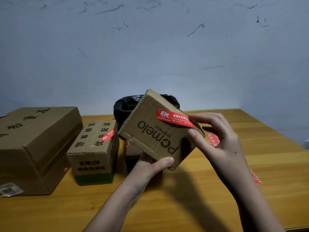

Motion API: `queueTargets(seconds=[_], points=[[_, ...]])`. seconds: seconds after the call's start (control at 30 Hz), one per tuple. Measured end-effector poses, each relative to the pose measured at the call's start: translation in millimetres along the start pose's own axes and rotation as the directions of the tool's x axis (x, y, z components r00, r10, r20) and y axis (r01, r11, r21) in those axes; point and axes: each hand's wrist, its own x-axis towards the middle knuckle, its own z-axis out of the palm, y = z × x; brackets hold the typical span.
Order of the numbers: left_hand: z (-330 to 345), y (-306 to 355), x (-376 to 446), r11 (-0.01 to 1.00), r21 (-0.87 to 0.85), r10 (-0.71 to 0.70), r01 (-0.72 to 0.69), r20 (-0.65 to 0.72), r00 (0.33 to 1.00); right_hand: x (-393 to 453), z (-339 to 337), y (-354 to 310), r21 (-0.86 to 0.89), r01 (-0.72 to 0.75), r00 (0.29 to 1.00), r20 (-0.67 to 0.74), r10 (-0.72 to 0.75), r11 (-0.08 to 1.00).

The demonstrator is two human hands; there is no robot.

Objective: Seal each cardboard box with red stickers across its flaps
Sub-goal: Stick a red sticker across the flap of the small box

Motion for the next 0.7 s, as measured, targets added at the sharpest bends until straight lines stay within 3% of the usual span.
queueTargets(seconds=[0.23, 0.37, 0.47, 0.57, 0.7], points=[[3, 4, -2, 0.990, 0.128, 0.072, -0.067, -0.033, 0.997, 11, -3, -16, -0.199, 0.253, 0.962, -0.048, -0.267, 0.947], [5, 9, -6, 0.985, 0.148, 0.097, -0.088, -0.057, 0.994, 27, -12, -17, -0.211, 0.250, 0.968, 0.037, -0.247, 0.945], [8, 8, -5, 0.988, 0.131, 0.098, -0.087, -0.076, 0.992, 22, -9, -7, -0.140, 0.076, 0.993, 0.099, -0.063, 0.987], [11, 7, -5, 0.998, 0.020, 0.063, -0.061, -0.077, 0.995, 8, 0, 5, -0.076, -0.194, 0.971, 0.127, 0.202, 0.978], [16, 7, -6, 0.996, -0.083, 0.031, -0.035, -0.046, 0.998, -6, 11, 13, 0.301, -0.517, 0.855, 0.228, 0.466, 0.801]])
